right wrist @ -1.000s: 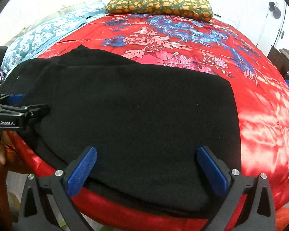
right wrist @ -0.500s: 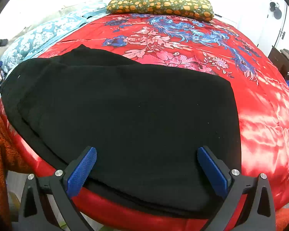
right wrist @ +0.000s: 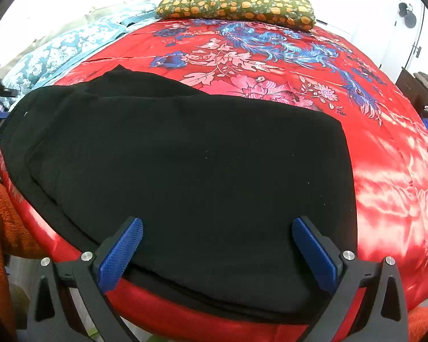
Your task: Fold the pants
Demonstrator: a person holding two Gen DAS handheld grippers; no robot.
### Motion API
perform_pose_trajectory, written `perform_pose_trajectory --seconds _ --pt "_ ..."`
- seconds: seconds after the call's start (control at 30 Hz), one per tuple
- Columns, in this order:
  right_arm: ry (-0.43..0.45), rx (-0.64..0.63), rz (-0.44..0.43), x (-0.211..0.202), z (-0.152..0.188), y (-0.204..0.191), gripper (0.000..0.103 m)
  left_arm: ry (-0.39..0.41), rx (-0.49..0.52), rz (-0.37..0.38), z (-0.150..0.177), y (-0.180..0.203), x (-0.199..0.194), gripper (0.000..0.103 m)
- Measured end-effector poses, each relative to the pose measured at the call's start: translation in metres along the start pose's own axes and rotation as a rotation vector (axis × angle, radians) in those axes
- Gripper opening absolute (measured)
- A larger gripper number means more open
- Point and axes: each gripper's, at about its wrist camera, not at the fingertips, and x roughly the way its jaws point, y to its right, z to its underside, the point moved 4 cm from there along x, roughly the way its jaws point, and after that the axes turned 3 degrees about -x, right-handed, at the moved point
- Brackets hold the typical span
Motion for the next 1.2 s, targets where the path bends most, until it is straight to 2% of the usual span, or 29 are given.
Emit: perform_pose_trajectory --seconds 0.1,0.17,0.23,0.37,0.67,1.2 --pt "0.001 0.0 0.0 0.0 0.0 0.0 0.103 -0.099 0.076 -0.001 0.01 0.017 0.028 0.102" --pt "0.004 0.0 0.001 0.0 0.0 0.0 0.103 -0.13 0.14 -0.02 0.017 0.028 0.038 0.102" --pt "0.006 0.001 0.002 0.0 0.0 0.0 0.103 -0.12 0.152 -0.057 0.016 0.033 0.04 0.103" --pt "0.006 -0.002 -0.002 0.0 0.0 -0.001 0.103 -0.133 0.111 -0.02 0.015 0.025 0.044 0.103" --pt "0.017 -0.004 -0.001 0.0 0.001 -0.001 0.103 -0.145 0.112 -0.058 0.014 0.023 0.051 0.103" --pt "0.023 -0.007 0.001 -0.001 0.002 -0.002 0.103 -0.142 0.125 -0.046 0.013 0.028 0.058 0.103"
